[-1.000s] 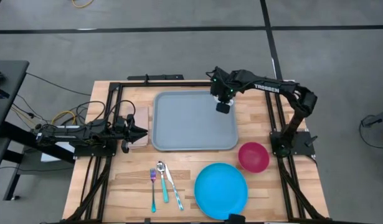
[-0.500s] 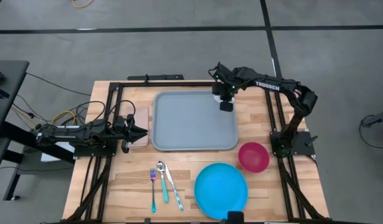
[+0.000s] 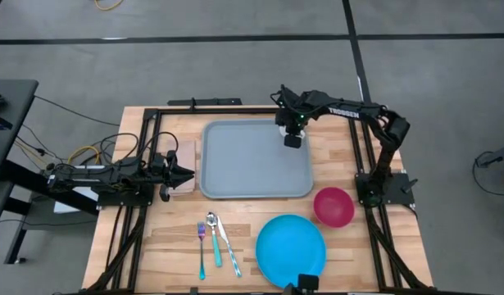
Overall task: Set up tray
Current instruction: Put the white mug on the top right of the blue tray, then put the blue plate on the bottom right of the blue tray
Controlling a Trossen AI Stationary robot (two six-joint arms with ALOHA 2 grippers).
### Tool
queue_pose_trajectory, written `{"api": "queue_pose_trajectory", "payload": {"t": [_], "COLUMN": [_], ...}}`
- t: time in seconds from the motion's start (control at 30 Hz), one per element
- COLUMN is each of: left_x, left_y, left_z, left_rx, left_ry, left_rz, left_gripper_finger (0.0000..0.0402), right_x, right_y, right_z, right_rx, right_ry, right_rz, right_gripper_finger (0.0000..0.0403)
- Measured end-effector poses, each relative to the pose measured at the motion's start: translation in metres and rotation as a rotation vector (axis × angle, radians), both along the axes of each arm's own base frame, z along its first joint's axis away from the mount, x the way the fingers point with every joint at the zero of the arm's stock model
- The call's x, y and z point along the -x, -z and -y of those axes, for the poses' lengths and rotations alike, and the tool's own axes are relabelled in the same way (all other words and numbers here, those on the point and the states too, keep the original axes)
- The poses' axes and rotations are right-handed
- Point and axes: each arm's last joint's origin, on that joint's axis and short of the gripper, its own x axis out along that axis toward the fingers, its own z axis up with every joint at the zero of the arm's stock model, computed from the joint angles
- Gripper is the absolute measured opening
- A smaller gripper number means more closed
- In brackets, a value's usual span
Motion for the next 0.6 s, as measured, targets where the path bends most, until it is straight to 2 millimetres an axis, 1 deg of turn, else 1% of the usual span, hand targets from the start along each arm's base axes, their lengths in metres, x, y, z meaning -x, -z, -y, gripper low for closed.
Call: {"api": "queue_pose_trajectory", "payload": {"t": [0.1, 0.37, 0.6], "left_x": [0.0000, 0.0000, 0.0000], "left_y": [-0.0001, 0.0000, 0.0000], "left_z": [0.0000, 0.0000, 0.0000], "left_rx": [0.000, 0.000, 0.000], "left_ry": [0.000, 0.000, -0.001], "left_rz": [0.000, 0.000, 0.000], "left_gripper_finger": [0.0062, 0.0062, 0.0062], "right_x": [0.0020, 0.0049, 0.0056], "right_y": [0.0001, 0.0002, -0.0024], "right_z": [0.0026, 0.0054, 0.0045], "right_rx": [0.001, -0.010, -0.021], "right_ry": [0.010, 0.039, 0.072], "right_rz": [-0.003, -0.006, -0.002], "right_gripper_finger": [0.0013, 0.0051, 0.0064]}}
